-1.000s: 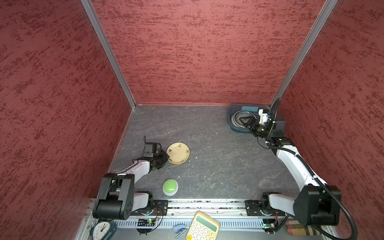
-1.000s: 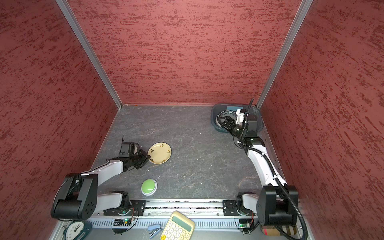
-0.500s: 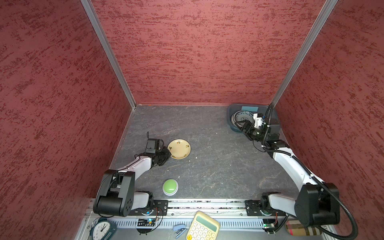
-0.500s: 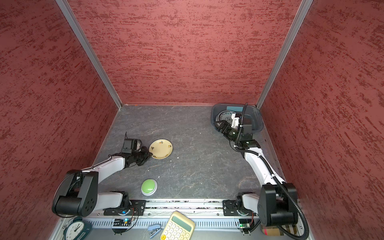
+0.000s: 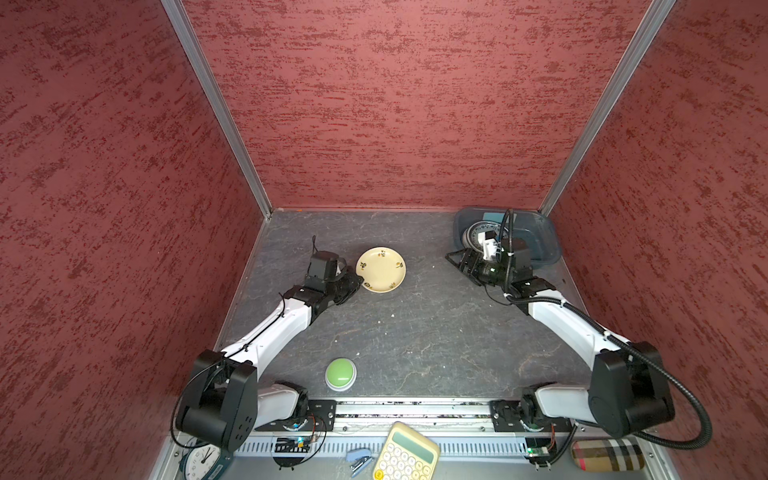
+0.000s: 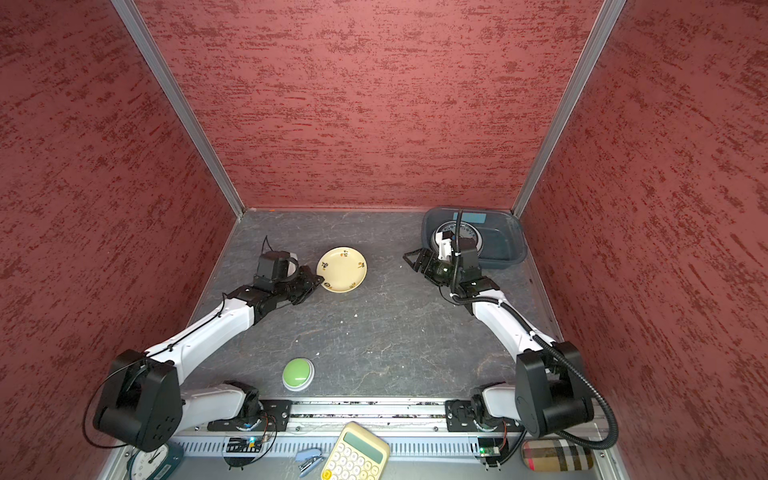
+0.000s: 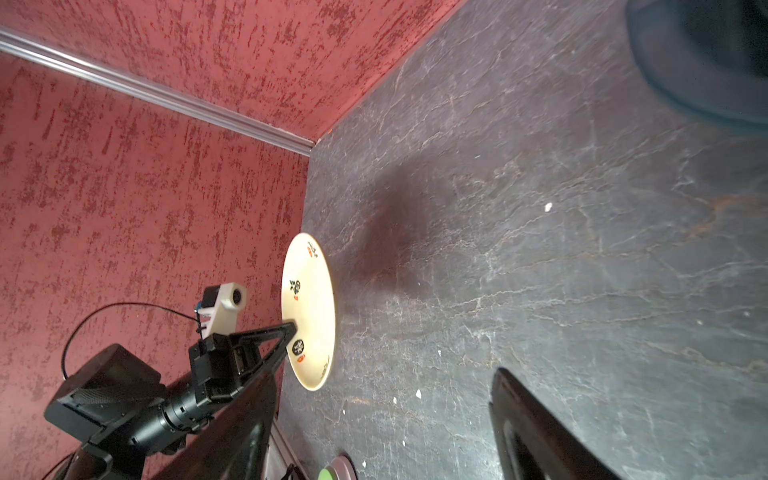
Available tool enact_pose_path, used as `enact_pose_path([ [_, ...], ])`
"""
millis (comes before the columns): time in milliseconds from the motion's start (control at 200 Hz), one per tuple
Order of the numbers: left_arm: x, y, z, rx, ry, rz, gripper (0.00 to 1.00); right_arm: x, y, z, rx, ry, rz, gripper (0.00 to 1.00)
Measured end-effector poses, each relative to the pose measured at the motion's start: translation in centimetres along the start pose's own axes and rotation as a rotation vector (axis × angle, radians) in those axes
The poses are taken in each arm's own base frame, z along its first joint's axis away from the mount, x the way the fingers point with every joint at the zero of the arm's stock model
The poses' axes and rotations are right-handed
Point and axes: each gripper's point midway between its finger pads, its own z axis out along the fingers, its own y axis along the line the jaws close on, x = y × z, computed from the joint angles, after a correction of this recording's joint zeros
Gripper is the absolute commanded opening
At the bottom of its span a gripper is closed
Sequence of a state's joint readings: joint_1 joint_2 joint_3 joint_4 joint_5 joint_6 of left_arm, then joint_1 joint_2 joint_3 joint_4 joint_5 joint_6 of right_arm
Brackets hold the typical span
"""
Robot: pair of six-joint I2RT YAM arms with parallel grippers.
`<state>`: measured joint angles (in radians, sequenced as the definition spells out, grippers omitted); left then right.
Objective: Place the plates into the plastic bin on the countertop
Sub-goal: 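Carry the cream plate toward the right gripper while the right gripper grasps its rim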
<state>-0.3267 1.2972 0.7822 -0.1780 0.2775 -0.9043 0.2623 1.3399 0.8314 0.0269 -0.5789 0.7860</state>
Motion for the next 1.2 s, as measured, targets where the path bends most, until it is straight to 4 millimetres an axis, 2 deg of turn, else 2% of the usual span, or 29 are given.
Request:
enact_pose_path([
  [160,1.5,-2.5,1.7,0.032,0.050,0.049,0.00,1.2,0.4,1.8,-0.013,0.053,0.000,0.59],
  [351,2.7,-5.1,2.8,0.082,0.087,0.092,0.00,1.9,0.0,2.8,-0.006,0.083,0.008,0.54],
  [536,2.9,-5.7,3.2,0.104,0.091,0.102,0.00,0.9,0.8,3.2,-0.017,0.071,-0.013,0.44],
  [722,3.5,-6.4,3.8,0.136,0.109,0.115,0.00,0.8,-0.1,4.2,0.000,0.083,-0.010,0.36],
  [822,3.9,-6.6,4.2,0.148,0.121,0.119,0.00,0.9,-0.6,4.5,0.015,0.088,-0.011,0.25],
  [917,4.0,-7.0,4.3,0.166,0.124,0.125,0.00,1.0,-1.0,4.8,0.028,0.095,-0.015,0.06],
  [932,4.1,-7.0,4.3,0.168,0.124,0.126,0.05,0.9,-1.0,4.8,0.031,0.095,-0.022,0.02],
  [962,4.0,-7.1,4.4,0.171,0.122,0.124,0.24,0.9,-1.2,4.9,0.036,0.097,-0.033,0.00],
  [982,4.0,-7.3,4.4,0.177,0.120,0.125,0.41,1.0,-1.4,4.9,0.046,0.097,-0.026,0.00],
  [1002,3.9,-7.4,4.3,0.182,0.119,0.129,0.51,1.0,-1.5,4.9,0.052,0.099,-0.024,0.00],
  [1052,3.9,-7.5,4.3,0.188,0.117,0.132,0.61,1.0,-2.0,4.9,0.073,0.095,-0.020,0.00],
  [1147,3.9,-7.5,4.4,0.187,0.120,0.136,0.99,0.9,-2.9,4.9,0.117,0.079,-0.014,0.00],
  [1203,4.0,-7.5,4.4,0.187,0.121,0.139,0.99,0.6,-3.3,4.8,0.148,0.068,-0.012,0.00],
])
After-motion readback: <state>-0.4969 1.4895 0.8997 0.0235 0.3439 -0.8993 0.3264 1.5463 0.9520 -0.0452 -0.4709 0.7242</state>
